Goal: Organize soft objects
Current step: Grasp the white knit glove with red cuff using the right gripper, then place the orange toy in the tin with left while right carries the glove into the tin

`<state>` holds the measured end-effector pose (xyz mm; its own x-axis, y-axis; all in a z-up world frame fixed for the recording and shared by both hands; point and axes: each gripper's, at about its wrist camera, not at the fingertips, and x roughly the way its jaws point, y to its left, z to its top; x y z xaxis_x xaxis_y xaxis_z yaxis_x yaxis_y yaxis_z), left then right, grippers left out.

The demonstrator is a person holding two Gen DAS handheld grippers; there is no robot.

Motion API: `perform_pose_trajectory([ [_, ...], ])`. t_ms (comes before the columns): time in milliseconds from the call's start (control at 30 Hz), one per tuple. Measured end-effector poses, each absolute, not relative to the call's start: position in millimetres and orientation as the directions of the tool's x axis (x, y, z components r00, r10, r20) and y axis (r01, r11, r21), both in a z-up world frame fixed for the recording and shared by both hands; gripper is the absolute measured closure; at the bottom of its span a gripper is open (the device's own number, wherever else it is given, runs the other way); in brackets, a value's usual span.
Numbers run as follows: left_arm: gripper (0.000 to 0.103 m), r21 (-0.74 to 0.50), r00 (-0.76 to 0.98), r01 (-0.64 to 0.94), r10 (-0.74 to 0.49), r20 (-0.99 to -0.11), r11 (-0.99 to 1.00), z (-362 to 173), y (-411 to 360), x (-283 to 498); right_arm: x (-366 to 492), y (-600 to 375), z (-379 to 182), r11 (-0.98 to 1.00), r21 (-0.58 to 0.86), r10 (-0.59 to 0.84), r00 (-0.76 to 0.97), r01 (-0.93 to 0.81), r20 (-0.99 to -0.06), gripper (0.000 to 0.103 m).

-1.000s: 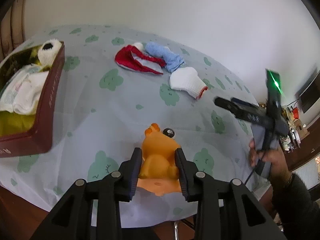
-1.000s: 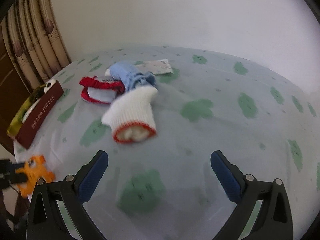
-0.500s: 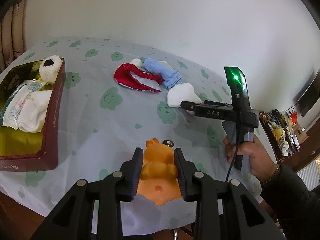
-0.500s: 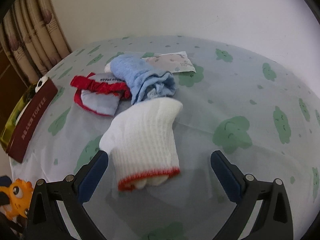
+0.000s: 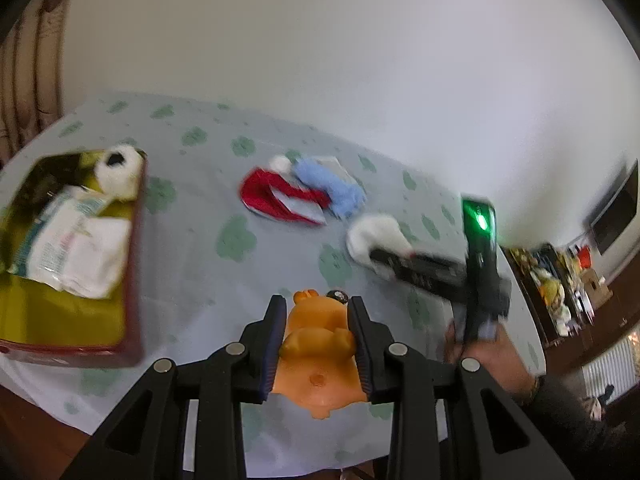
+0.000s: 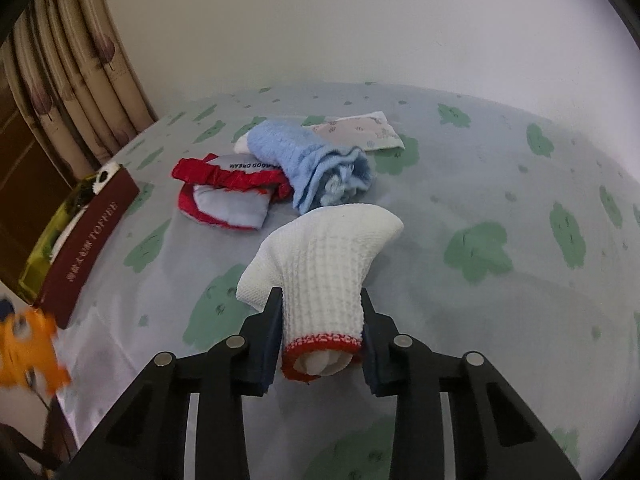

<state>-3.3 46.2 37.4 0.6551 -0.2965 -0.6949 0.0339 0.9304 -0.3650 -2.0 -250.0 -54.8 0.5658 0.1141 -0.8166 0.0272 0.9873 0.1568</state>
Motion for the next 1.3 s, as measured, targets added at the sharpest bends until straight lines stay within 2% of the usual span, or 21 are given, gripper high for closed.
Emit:
perform_pose_trajectory([
  [233, 0.071, -0.321, 0.720, -0.044, -0.193, -0.667, 0.946, 73, 97, -9, -23, -243, -55, 0.983, 0.183, 0.135, 0.578, 0.025, -0.805, 0.072],
  [367, 0.071, -0.251, 0.739, -0.128, -0.077, -0.670, 0.959, 87, 140, -13, -28, -242, -55, 0.982, 0.186, 0.133, 0.582, 0.033, -0.803, 0.072],
  [667, 0.071, -0.124, 0.650, -0.302, 0.109, -0.752, 0.945, 45, 213, -15, -28, -242, -55, 0.983, 0.177, 0.116, 0.583, 0.048, -0.804, 0.072],
  [900, 0.067, -0.092, 0.623, -0.343, 0.153, -0.767, 0.935, 21, 233, -15, -26, -241, -57, 0.985, 0.167, 0.108, 0.576, 0.051, -0.811, 0.072],
  [1033, 0.054, -0.035, 0.607, -0.353, 0.200, -0.769, 0.935, 21, 230, -13, -25, -242, -58, 0.985, 0.166, 0.106, 0.574, 0.053, -0.812, 0.072],
  [1167, 0.053, -0.011, 0.654, -0.346, 0.232, -0.720, 0.938, 36, 226, -17, -25, -242, -58, 0.984, 0.171, 0.110, 0.573, 0.054, -0.812, 0.071],
  [1300, 0.053, -0.061, 0.691, -0.347, 0.211, -0.691, 0.936, 53, 222, -29, -25, -243, -58, 0.982, 0.181, 0.116, 0.576, 0.057, -0.809, 0.071],
])
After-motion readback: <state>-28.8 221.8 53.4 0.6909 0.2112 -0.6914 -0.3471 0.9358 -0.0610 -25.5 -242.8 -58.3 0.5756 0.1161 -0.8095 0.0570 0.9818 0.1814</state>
